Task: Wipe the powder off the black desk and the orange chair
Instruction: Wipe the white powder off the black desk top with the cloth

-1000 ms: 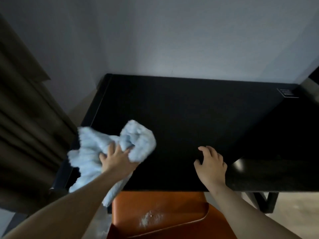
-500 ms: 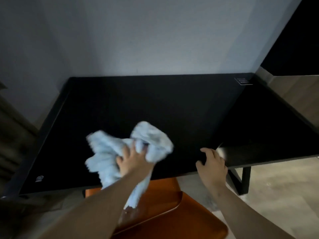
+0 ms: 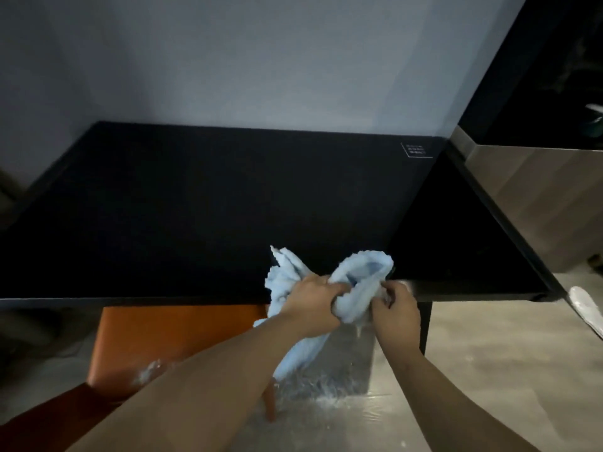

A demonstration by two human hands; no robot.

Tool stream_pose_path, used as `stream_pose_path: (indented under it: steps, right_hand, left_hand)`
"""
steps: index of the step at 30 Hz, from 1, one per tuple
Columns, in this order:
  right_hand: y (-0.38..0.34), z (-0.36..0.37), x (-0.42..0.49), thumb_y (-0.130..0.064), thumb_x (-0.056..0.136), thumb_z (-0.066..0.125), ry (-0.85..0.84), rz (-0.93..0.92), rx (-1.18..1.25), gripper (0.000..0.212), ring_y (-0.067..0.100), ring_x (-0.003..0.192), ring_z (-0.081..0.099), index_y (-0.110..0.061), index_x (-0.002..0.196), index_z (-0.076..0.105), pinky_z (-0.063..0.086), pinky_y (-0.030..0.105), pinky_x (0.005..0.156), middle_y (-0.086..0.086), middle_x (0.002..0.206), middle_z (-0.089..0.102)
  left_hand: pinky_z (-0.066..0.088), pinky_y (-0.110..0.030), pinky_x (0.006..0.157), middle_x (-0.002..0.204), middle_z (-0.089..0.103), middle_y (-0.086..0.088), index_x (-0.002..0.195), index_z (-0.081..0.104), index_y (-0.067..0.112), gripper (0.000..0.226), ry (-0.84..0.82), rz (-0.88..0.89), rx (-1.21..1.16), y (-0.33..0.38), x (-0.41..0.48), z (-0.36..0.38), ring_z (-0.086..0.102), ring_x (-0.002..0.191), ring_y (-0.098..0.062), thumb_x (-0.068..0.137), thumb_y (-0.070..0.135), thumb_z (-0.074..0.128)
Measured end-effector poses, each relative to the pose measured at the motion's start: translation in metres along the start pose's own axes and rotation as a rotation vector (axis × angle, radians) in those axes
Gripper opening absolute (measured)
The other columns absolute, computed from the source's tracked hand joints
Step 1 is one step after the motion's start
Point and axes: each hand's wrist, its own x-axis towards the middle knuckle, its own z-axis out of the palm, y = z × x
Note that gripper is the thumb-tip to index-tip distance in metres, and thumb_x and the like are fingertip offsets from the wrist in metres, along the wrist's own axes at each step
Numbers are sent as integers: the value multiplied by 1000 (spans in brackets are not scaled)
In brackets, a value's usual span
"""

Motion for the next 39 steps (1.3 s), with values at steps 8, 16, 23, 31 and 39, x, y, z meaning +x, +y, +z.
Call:
stream_pose_path:
  steps: [8,16,23,31,39]
  right_hand:
    - [-19,-12,52,-13,91,54,-45,-36,29,43,24,124,45,-20,132,47,40,49,104,5,136,47]
    - [-26,1,127,-13,91,54,-104,-100,-103,41,26,123,44,-17,131,49,37,45,103,7,135,48]
    - [-28,24,189,-12,91,53,-144,-44,-67,41,22,124,44,-20,131,48,37,45,105,3,135,47]
    - [-18,14,218,-12,91,53,-109,-16,-23,40,16,120,44,-25,128,49,41,43,102,-3,129,50]
    - [16,-40,206,-8,91,52,-114,-3,74,40,18,118,47,-20,129,50,42,39,101,-2,128,52]
  left_hand:
    - [34,-43,97,132,45,-2,131,45,31,45,508,-641,-38,-55,17,-76,37,119,-30,88,40,45]
    - [23,-50,105,152,17,2,139,30,37,49,455,-1366,-94,-136,66,-61,21,132,-29,91,50,30]
    - [14,-56,107,143,26,2,137,23,38,51,399,-1039,-29,-144,165,-40,13,133,-31,88,53,25]
    - [9,-50,113,150,7,11,134,-6,48,66,312,-704,13,-134,208,-29,5,141,-21,81,67,27]
    - [0,-54,115,151,0,19,136,-20,43,80,191,-449,7,-27,202,31,-5,144,-18,76,72,23]
